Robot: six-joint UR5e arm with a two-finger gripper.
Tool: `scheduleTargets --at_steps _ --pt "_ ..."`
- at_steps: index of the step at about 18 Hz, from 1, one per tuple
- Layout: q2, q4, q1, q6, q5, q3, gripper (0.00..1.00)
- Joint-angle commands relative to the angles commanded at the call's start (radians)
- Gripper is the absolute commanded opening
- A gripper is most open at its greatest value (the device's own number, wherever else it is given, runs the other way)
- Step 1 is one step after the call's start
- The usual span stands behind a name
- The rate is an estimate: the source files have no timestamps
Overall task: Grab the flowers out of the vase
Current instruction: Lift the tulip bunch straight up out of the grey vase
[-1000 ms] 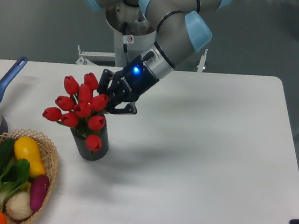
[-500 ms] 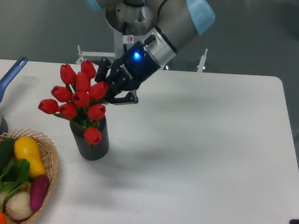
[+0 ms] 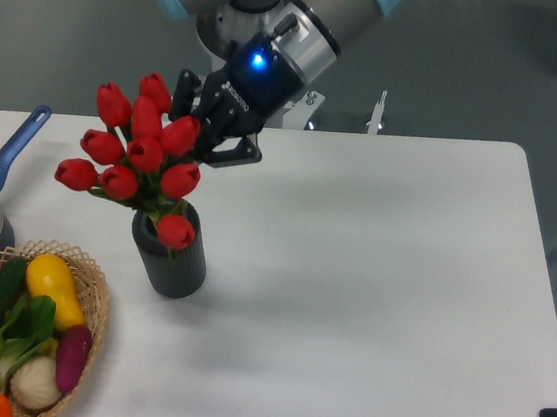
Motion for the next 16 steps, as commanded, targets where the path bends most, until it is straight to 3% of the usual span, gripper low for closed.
scheduleTargets --at_steps 10,16 --pt "0.032 0.005 0.018 -0.087 0.000 0.052 0.00" --pt "0.031 0.015 0.084 -0.083 0.003 0.092 0.00"
